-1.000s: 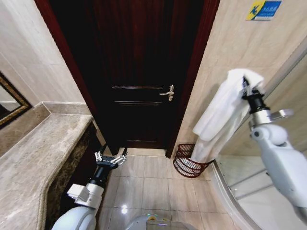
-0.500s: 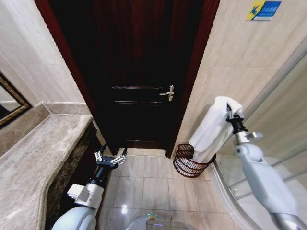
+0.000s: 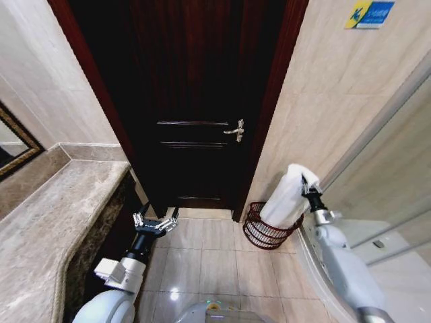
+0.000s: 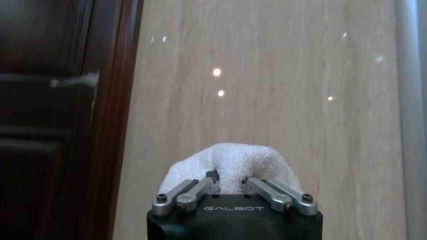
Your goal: Discard the used towel into the hamper.
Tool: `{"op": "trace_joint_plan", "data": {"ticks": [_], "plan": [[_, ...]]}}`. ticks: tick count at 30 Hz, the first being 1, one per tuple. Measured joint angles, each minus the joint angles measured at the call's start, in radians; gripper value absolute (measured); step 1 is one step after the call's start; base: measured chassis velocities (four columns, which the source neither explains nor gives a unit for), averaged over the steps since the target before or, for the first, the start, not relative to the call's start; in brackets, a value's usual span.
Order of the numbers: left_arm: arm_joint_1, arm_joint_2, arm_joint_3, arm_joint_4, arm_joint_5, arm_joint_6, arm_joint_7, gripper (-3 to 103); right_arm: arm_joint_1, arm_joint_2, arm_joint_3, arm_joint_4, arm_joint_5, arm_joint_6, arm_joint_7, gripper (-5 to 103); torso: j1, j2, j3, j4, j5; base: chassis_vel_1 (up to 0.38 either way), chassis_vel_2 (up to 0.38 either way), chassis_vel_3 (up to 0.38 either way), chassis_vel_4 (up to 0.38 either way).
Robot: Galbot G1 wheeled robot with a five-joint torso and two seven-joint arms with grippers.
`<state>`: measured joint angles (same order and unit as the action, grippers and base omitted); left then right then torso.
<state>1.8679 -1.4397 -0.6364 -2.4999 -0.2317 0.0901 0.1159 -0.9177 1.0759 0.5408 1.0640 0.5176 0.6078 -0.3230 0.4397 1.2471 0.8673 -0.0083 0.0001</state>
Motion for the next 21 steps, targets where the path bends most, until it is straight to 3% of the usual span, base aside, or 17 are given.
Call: {"op": "trace_joint_plan", "data": {"ticks": [10, 21], "plan": [[0.000, 0.000, 0.000, 0.000, 0.000, 0.000, 0.000, 99, 0.015, 0.026, -0.024, -0.111, 0.004, 0.022, -0.034, 10, 0.000, 0.000, 0.000, 0.0000, -0.0003, 0.000, 0.000, 0.000, 0.000], [0.000, 0.000, 0.000, 0.000, 0.000, 0.000, 0.000, 99, 0.071, 0.042, -0.050, -0.241, 0.012, -0.071, -0.005, 10, 0.000, 0.000, 0.000, -0.0001, 0.0001, 0.000, 0.000, 0.000, 0.000]]}}
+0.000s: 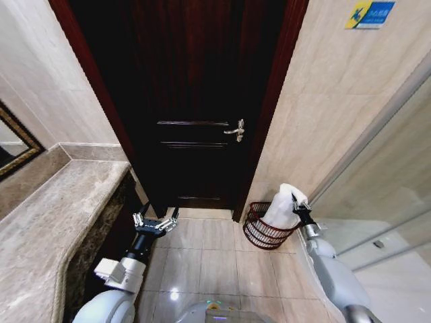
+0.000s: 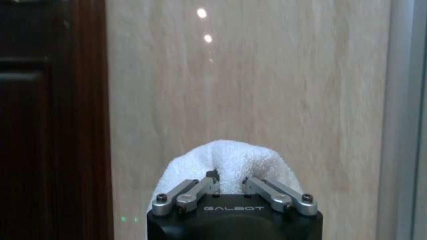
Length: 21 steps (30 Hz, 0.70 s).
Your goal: Discard the used towel into the hamper.
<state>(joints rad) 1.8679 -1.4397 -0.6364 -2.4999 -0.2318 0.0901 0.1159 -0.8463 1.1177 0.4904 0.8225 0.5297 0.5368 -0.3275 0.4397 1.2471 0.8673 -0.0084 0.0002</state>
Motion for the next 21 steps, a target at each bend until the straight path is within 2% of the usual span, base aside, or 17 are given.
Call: {"op": "trace_joint_plan", "data": {"ticks": [5, 7, 14, 16, 18, 21], "plan": [[0.000, 0.000, 0.000, 0.000, 0.000, 0.000, 0.000, 99, 0.032, 0.008, -0.004, -0.060, 0.000, -0.025, 0.000, 10, 0.000, 0.000, 0.000, 0.0001, -0.0003, 0.000, 0.000, 0.000, 0.000], [0.000, 0.000, 0.000, 0.000, 0.000, 0.000, 0.000, 99, 0.054, 0.014, -0.012, -0.096, -0.001, -0.077, 0.009, 10, 0.000, 0.000, 0.000, 0.0000, -0.0003, 0.000, 0.000, 0.000, 0.000], [0.000, 0.000, 0.000, 0.000, 0.000, 0.000, 0.000, 99, 0.128, 0.018, -0.051, -0.194, -0.010, -0.130, 0.022, 10, 0.000, 0.000, 0.000, 0.0001, -0.0004, 0.000, 0.000, 0.000, 0.000], [0.000, 0.000, 0.000, 0.000, 0.000, 0.000, 0.000, 99, 0.154, 0.018, -0.087, -0.210, -0.008, -0.211, 0.031, 10, 0.000, 0.000, 0.000, 0.0004, -0.0003, 0.000, 0.000, 0.000, 0.000], [0.000, 0.000, 0.000, 0.000, 0.000, 0.000, 0.000, 99, 0.154, 0.016, -0.097, -0.206, -0.007, -0.232, 0.031, 10, 0.000, 0.000, 0.000, 0.0004, 0.0000, 0.000, 0.000, 0.000, 0.000], [0.000, 0.000, 0.000, 0.000, 0.000, 0.000, 0.000, 99, 0.165, 0.006, -0.137, -0.206, -0.014, -0.325, 0.018, 10, 0.000, 0.000, 0.000, -0.0001, -0.0006, 0.000, 0.000, 0.000, 0.000]]}}
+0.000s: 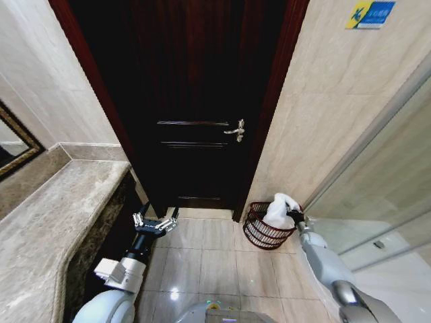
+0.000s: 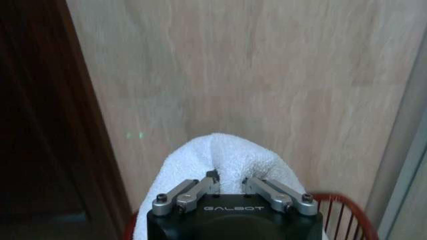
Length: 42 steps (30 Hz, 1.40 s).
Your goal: Discard the used towel into the hamper.
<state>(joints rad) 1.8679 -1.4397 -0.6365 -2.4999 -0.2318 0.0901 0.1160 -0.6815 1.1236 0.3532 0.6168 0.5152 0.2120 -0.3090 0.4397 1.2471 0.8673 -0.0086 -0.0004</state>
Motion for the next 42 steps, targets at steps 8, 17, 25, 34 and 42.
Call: {"op": "trace_joint_plan", "data": {"ticks": [8, 17, 25, 34, 42], "plan": [[0.000, 0.000, 0.000, 0.000, 0.000, 0.000, 0.000, 99, 0.056, 0.016, -0.020, -0.093, -0.068, -0.102, -0.008, 10, 0.000, 0.000, 0.000, 0.0004, 0.0005, 0.000, 0.000, 0.000, 0.000], [0.000, 0.000, 0.000, 0.000, 0.000, 0.000, 0.000, 99, 0.098, 0.023, -0.012, -0.164, -0.215, -0.203, 0.010, 10, 0.000, 0.000, 0.000, 0.0000, 0.0003, 0.000, 0.000, 0.000, 0.000], [0.000, 0.000, 0.000, 0.000, 0.000, 0.000, 0.000, 99, 0.111, 0.039, -0.006, -0.166, -0.215, -0.198, 0.037, 18, 0.000, 0.000, 0.000, 0.0003, 0.0006, 0.000, 0.000, 0.000, 0.000], [0.000, 0.000, 0.000, 0.000, 0.000, 0.000, 0.000, 99, 0.046, 0.021, -0.025, -0.035, -0.169, -0.269, 0.011, 51, 0.000, 0.000, 0.000, 0.0002, 0.0003, 0.000, 0.000, 0.000, 0.000], [0.000, 0.000, 0.000, 0.000, 0.000, 0.000, 0.000, 99, -0.037, -0.001, 0.011, 0.033, -0.183, -0.314, -0.066, 84, 0.000, 0.000, 0.000, 0.0001, 0.0005, 0.000, 0.000, 0.000, 0.000]]}}
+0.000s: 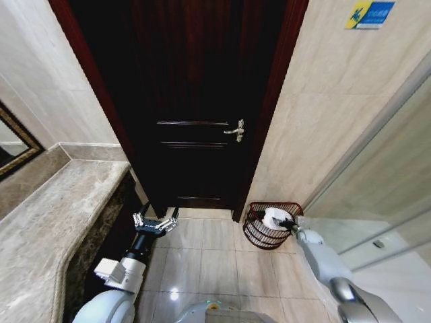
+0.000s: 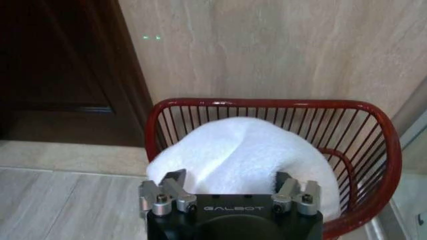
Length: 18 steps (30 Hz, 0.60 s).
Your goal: Discard the used towel into the hamper.
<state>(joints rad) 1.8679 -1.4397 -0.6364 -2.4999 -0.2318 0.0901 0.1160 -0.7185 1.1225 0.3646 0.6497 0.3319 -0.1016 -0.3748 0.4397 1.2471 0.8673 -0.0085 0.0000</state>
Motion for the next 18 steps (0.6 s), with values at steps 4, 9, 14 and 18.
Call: {"op": "trace_joint_plan", "data": {"ticks": [4, 9, 14, 18], "plan": [[0.000, 0.000, 0.000, 0.000, 0.000, 0.000, 0.000, 99, -0.019, -0.004, 0.010, 0.012, -0.007, 0.004, -0.006, 94, 0.000, 0.000, 0.000, 0.0000, -0.0001, 0.000, 0.000, 0.000, 0.000], [0.000, 0.000, 0.000, 0.000, 0.000, 0.000, 0.000, 99, -0.027, -0.002, 0.021, 0.009, -0.075, 0.005, 0.021, 100, 0.000, 0.000, 0.000, 0.0001, -0.0002, 0.000, 0.000, 0.000, 0.000], [0.000, 0.000, 0.000, 0.000, 0.000, 0.000, 0.000, 99, -0.017, 0.008, 0.028, -0.006, -0.147, -0.010, 0.034, 100, 0.000, 0.000, 0.000, 0.0001, 0.0000, 0.000, 0.000, 0.000, 0.000], [0.000, 0.000, 0.000, 0.000, 0.000, 0.000, 0.000, 99, -0.005, 0.012, 0.029, -0.014, -0.146, -0.005, 0.054, 100, 0.000, 0.000, 0.000, 0.0003, 0.0001, 0.000, 0.000, 0.000, 0.000]]}}
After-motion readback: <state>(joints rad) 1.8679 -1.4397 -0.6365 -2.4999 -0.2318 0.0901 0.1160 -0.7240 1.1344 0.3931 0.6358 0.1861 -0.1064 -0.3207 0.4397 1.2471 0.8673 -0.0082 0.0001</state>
